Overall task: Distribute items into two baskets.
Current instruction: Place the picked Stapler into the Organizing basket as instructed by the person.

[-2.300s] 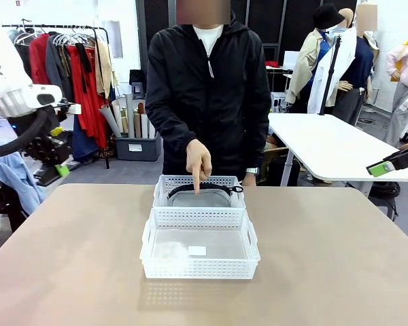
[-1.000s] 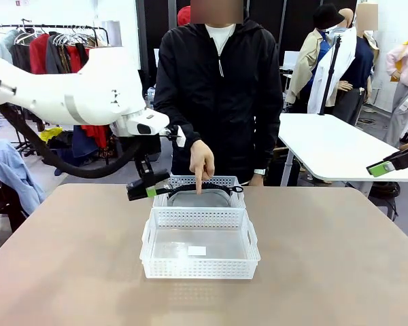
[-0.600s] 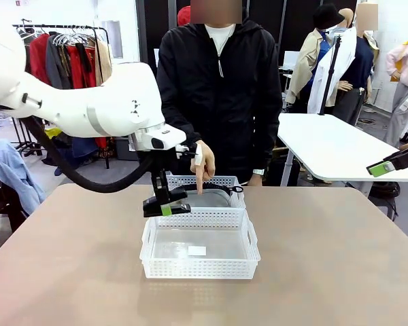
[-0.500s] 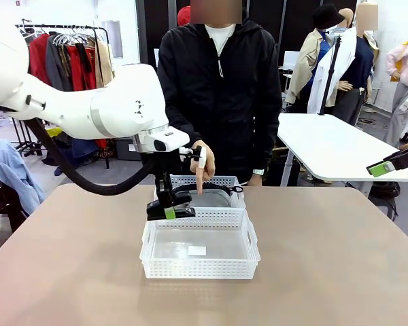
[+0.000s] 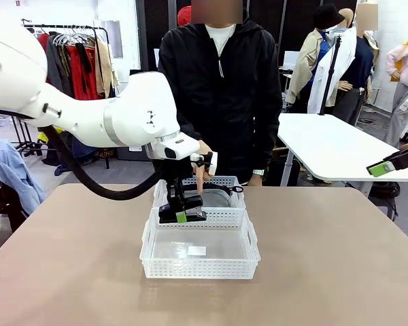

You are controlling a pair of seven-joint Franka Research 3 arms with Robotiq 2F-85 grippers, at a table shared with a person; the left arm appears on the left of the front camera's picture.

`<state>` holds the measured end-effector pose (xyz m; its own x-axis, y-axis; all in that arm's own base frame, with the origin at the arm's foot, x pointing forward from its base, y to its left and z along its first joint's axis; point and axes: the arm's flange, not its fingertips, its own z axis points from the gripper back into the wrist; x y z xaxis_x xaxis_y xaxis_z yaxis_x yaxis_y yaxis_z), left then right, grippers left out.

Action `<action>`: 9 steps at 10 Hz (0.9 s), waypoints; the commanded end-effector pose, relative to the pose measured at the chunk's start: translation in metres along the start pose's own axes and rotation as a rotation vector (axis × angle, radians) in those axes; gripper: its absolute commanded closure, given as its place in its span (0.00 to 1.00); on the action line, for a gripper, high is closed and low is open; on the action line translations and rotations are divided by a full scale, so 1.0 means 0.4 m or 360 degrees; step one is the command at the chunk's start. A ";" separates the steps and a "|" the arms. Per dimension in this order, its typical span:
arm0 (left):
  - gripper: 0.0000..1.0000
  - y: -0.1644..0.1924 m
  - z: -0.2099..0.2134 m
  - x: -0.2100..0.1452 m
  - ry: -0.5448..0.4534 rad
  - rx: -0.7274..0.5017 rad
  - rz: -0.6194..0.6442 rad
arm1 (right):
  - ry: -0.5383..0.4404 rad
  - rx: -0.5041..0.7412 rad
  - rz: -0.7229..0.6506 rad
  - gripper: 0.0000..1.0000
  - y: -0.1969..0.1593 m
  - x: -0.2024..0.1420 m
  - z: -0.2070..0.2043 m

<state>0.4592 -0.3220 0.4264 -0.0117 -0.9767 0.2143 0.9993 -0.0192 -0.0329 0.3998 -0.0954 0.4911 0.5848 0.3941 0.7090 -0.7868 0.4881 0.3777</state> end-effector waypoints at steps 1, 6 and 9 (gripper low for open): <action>1.00 0.007 -0.028 0.035 0.0019 0.0018 -0.0078 | -0.0009 0.0006 0.0009 0.00 0.004 0.002 0.000; 1.00 0.029 -0.118 0.071 0.0040 0.0050 -0.0125 | -0.0009 0.0006 0.0009 0.00 0.004 0.002 0.000; 1.00 0.028 -0.196 0.078 0.0046 0.0109 -0.0153 | -0.0009 0.0006 0.0009 0.00 0.004 0.002 0.000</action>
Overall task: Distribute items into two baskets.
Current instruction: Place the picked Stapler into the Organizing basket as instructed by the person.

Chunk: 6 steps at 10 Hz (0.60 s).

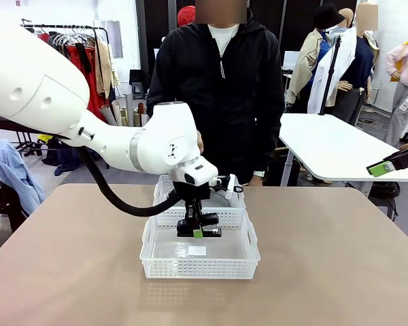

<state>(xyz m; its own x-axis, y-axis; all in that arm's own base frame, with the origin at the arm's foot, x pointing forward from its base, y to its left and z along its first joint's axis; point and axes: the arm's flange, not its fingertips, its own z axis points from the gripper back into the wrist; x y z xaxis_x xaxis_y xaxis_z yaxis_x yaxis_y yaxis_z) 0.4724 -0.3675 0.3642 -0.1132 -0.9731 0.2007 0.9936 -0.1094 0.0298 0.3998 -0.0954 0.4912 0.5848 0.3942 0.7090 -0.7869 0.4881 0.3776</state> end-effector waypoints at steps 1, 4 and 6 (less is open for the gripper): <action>1.00 -0.017 -0.041 0.006 0.0040 0.0045 -0.0001 | -0.0009 0.0006 0.0009 0.00 0.004 0.002 0.000; 1.00 -0.039 -0.091 0.016 0.0069 0.0014 -0.0030 | -0.0009 0.0006 0.0009 0.00 0.004 0.002 0.000; 1.00 -0.041 -0.096 0.017 0.0096 0.0010 -0.0024 | -0.0009 0.0006 0.0009 0.00 0.004 0.002 0.000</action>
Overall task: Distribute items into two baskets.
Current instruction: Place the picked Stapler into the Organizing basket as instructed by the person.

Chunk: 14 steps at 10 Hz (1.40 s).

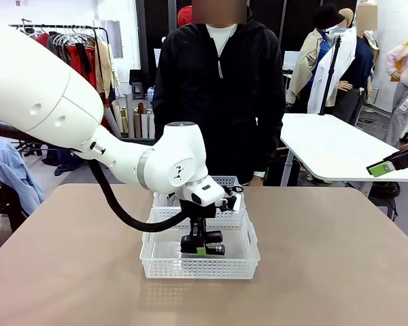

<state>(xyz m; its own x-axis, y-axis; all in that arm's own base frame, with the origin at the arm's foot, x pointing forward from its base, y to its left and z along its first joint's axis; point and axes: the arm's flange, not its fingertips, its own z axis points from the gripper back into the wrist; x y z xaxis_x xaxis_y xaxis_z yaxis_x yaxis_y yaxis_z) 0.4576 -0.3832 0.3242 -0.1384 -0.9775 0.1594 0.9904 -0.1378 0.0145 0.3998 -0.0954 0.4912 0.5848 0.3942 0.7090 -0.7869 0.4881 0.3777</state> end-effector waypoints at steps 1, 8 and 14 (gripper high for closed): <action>1.00 -0.007 0.009 -0.005 0.0038 0.0032 0.0015 | -0.0009 0.0006 0.0009 0.00 0.004 0.002 0.000; 0.00 -0.010 0.033 -0.006 0.0043 -0.0066 0.0029 | -0.0009 0.0006 0.0009 0.00 0.004 0.002 0.000; 0.00 -0.054 0.173 -0.017 0.0102 -0.0005 0.0101 | -0.0009 0.0006 0.0009 0.00 0.004 0.002 0.000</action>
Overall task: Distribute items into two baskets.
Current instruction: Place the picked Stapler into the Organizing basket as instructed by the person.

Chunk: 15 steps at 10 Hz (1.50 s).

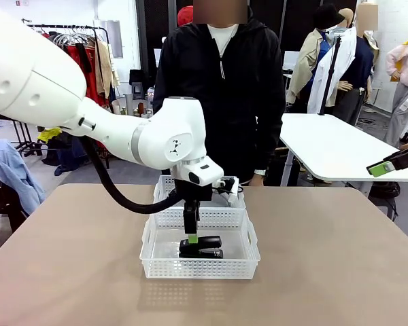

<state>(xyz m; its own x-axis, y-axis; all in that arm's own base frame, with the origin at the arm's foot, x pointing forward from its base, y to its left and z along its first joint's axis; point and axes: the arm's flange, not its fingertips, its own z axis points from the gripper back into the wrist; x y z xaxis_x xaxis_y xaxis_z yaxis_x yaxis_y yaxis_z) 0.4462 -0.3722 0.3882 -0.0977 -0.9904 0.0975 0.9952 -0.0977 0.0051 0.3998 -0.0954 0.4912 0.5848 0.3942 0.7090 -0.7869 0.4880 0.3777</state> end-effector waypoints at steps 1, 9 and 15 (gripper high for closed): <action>0.00 -0.027 0.017 -0.024 -0.0002 -0.0002 0.0043 | -0.0009 0.0006 0.0009 0.00 0.004 0.002 0.000; 0.00 -0.007 0.018 -0.001 0.0003 0.0006 0.0008 | -0.0009 0.0006 0.0009 0.00 0.004 0.002 0.000; 0.00 -0.024 0.070 -0.044 -0.0011 0.0050 0.0122 | -0.0009 0.0006 0.0009 0.00 0.004 0.002 0.000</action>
<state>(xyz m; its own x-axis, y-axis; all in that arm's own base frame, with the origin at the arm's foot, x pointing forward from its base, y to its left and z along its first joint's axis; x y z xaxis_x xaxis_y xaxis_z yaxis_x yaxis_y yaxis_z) 0.4449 -0.3694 0.3988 -0.0732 -0.9926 0.0970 0.9973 -0.0726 0.0096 0.3998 -0.0953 0.4911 0.5848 0.3943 0.7090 -0.7869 0.4880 0.3777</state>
